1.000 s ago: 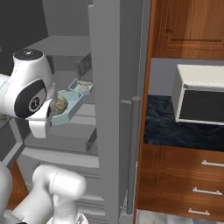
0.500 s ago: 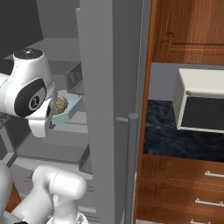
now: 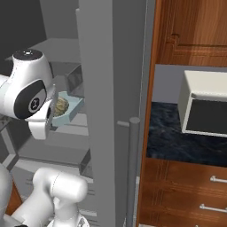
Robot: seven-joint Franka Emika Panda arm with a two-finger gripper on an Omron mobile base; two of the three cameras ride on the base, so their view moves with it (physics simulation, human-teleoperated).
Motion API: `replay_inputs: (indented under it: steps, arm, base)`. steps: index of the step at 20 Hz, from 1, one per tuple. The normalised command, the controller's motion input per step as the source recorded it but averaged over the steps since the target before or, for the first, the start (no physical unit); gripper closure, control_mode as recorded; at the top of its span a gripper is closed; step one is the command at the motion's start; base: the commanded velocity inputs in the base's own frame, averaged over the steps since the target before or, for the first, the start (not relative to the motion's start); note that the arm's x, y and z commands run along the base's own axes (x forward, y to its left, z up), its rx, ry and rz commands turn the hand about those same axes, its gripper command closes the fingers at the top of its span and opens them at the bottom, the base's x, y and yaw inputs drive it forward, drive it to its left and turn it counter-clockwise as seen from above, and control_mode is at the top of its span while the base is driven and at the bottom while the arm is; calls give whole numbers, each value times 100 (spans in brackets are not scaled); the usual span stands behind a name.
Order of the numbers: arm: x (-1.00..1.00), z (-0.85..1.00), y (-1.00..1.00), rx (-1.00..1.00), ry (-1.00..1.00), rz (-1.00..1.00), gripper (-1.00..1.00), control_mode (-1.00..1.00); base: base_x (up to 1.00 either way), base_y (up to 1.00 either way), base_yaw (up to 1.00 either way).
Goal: Place two dumplings into each of the tupperware containers and then place the containers in the fridge.
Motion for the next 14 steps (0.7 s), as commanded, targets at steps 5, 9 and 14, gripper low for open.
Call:
replay_inputs:
  steps: [5, 9, 14]
  arm:
    - [0, 0, 0, 0, 0, 0, 100, 100]
    - [-9, 2, 0, 0, -10, 0, 100, -100]
    - [-43, 21, 0, 0, -40, 0, 100, -100]
  base:
    - [14, 0, 0]
    - [0, 0, 0]
    - [0, 0, 0]
